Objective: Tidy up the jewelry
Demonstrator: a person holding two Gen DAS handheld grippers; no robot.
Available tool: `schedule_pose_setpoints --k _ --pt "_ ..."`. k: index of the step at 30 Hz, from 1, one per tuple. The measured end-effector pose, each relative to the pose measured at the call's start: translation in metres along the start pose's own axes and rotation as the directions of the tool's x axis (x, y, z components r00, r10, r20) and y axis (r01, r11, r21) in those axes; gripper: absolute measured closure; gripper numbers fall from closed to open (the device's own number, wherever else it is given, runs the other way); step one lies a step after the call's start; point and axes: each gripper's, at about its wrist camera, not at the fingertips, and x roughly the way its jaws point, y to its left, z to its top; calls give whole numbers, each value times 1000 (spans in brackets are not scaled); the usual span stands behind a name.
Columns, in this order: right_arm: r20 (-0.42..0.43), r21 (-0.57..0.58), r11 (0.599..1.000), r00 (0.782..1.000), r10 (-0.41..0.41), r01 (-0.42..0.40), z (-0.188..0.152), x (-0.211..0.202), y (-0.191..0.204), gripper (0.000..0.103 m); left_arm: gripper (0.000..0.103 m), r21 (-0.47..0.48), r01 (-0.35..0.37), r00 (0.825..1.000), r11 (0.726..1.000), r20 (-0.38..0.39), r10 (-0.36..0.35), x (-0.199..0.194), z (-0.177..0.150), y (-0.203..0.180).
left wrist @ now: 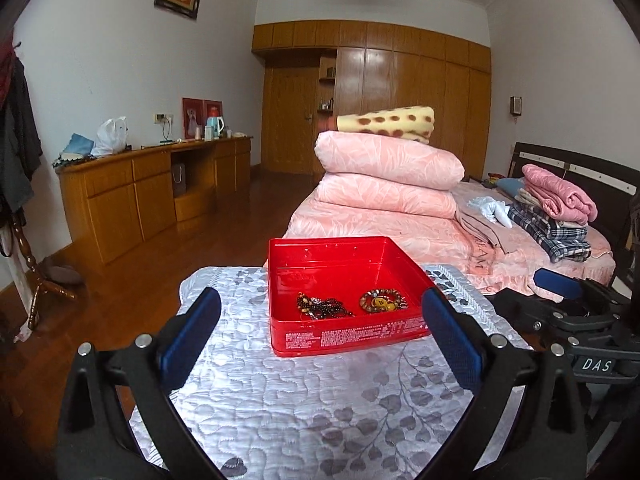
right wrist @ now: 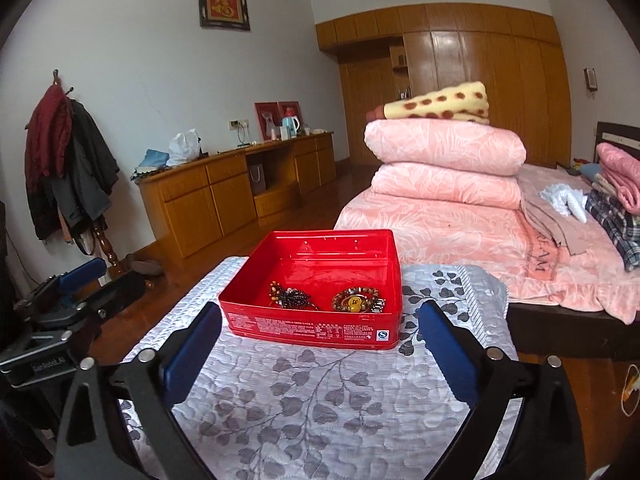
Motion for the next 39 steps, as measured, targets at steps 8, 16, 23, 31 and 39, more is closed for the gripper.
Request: schedule_pose_setpoints --k 8,16,23,31,39 --pt "54 -28 1000 998 -13 15 1 -31 10 6 6 2 -6 998 1000 62 6 -36 4 -1" --pt "100 -36 999 995 -7 11 4 -54 13 6 6 15 -18 994 1000 111 16 -63 6 -3" --pt "132 -51 999 991 9 -2 6 -73 22 6 6 46 -33 991 998 130 26 -75 6 -12" --pt "144 -57 998 989 15 -7 7 -81 25 6 6 60 -33 989 998 143 24 -84 6 -18" --pt "151 -59 998 988 12 -3 7 -86 26 6 6 53 -29 988 998 150 21 -90 7 -20"
